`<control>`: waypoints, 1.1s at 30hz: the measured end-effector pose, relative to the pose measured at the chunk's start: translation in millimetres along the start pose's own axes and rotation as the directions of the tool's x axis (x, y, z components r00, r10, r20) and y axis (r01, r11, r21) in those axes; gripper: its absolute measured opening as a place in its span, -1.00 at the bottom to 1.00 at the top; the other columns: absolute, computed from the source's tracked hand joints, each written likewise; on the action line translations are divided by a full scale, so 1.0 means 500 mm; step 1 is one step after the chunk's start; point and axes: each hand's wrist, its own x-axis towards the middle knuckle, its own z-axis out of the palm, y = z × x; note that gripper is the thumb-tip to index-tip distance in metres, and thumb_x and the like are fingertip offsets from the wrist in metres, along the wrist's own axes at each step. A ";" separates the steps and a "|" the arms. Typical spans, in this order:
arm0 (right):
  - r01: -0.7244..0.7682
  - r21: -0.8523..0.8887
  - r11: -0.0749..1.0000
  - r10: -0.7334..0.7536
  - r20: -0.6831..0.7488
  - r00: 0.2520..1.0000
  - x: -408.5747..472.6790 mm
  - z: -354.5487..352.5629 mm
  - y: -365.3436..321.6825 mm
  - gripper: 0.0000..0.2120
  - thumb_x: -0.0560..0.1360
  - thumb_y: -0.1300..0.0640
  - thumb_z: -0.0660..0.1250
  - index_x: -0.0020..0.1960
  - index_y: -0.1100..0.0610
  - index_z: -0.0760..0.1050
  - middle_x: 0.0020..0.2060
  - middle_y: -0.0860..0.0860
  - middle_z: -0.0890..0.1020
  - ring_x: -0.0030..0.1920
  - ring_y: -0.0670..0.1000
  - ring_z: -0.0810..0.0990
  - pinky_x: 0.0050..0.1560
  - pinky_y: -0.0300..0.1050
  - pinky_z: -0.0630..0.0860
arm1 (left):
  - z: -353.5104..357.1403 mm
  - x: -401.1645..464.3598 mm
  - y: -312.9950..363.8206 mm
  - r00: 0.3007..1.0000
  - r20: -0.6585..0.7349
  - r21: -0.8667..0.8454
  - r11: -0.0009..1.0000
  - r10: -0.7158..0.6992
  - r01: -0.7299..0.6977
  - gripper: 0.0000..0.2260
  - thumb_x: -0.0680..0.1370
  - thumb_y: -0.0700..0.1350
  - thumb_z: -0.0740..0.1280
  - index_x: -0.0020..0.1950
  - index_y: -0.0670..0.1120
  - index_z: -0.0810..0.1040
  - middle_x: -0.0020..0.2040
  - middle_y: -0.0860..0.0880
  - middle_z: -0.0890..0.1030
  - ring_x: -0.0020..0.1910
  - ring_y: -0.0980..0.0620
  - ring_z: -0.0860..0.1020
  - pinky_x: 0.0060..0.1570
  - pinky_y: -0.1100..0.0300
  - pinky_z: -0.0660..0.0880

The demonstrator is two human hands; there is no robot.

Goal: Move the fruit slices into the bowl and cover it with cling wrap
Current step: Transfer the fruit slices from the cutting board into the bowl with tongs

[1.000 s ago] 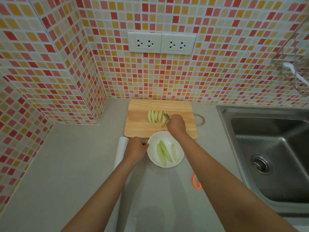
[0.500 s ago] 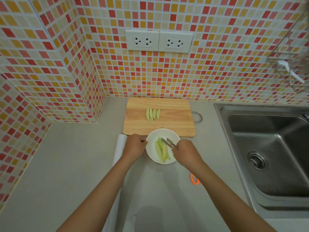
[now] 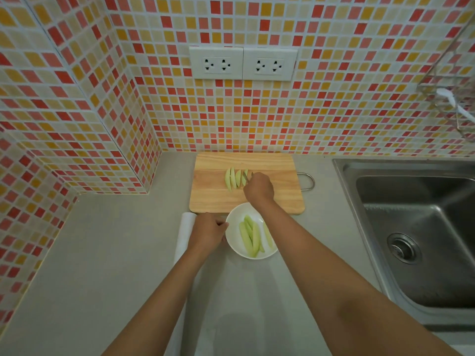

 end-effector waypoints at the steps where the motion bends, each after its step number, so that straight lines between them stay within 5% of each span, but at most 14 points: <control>1: 0.010 -0.029 1.000 -0.010 0.005 1.000 0.002 0.004 -0.002 -0.81 0.49 0.36 0.19 0.00 0.28 0.56 0.01 0.18 0.64 0.01 0.19 0.62 -0.20 -0.11 0.41 | 0.000 -0.001 0.000 1.000 -0.002 -0.003 1.000 0.005 -0.005 -0.77 0.52 -0.24 0.31 -0.24 -0.33 0.66 -0.32 -0.22 0.68 -0.25 -0.19 0.66 -0.11 -0.04 0.57; 9: 0.068 -0.193 0.979 -0.064 0.023 0.998 -0.008 -0.001 -0.006 -0.73 0.49 0.42 0.17 -0.34 0.18 0.34 -0.01 0.16 0.62 0.00 0.16 0.62 -0.22 -0.13 0.40 | -0.002 -0.001 0.002 1.000 0.002 0.009 1.000 0.018 -0.018 -0.76 0.52 -0.24 0.31 -0.26 -0.33 0.65 -0.31 -0.23 0.68 -0.25 -0.19 0.66 -0.07 -0.07 0.58; 13: 0.053 -0.116 0.992 -0.056 -0.020 0.998 -0.052 -0.038 0.015 -0.68 0.48 0.42 0.15 -0.39 0.16 0.28 -0.39 0.02 0.40 -0.30 0.08 0.47 -0.36 -0.15 0.32 | -0.003 -0.002 0.001 1.000 0.009 0.000 1.000 0.026 -0.026 -0.78 0.51 -0.24 0.31 -0.23 -0.31 0.68 -0.30 -0.20 0.70 -0.25 -0.17 0.66 -0.07 -0.08 0.60; 18: 0.045 -0.067 0.997 -0.045 -0.011 0.999 -0.161 -0.069 0.071 -0.64 0.50 0.33 0.18 -0.44 0.14 0.23 -0.47 0.01 0.34 -0.47 -0.04 0.31 -0.51 -0.18 0.15 | -0.005 -0.007 0.006 1.000 0.008 0.001 1.000 0.023 -0.024 -0.79 0.52 -0.25 0.30 -0.21 -0.31 0.68 -0.29 -0.22 0.69 -0.24 -0.19 0.67 -0.07 -0.06 0.59; 26: 0.063 -0.179 0.982 -0.051 0.070 0.996 -0.248 -0.046 0.142 -0.62 0.53 0.20 0.22 -0.43 0.13 0.22 -0.47 -0.02 0.33 -0.38 0.06 0.39 -0.50 -0.20 0.16 | -0.007 -0.002 0.007 0.999 0.026 0.015 1.000 0.021 -0.022 -0.79 0.50 -0.24 0.30 -0.22 -0.31 0.67 -0.29 -0.25 0.69 -0.21 -0.24 0.66 -0.05 -0.12 0.60; 33: 0.080 0.007 0.997 -0.080 -0.014 0.997 -0.128 -0.062 0.046 -0.67 0.53 0.18 0.25 -0.39 0.17 0.31 -0.44 -0.01 0.38 -0.42 0.01 0.40 -0.49 -0.19 0.19 | -0.005 -0.004 0.006 1.000 0.026 0.010 1.000 0.016 -0.017 -0.78 0.51 -0.24 0.29 -0.22 -0.27 0.69 -0.33 -0.20 0.69 -0.25 -0.18 0.67 -0.08 -0.05 0.59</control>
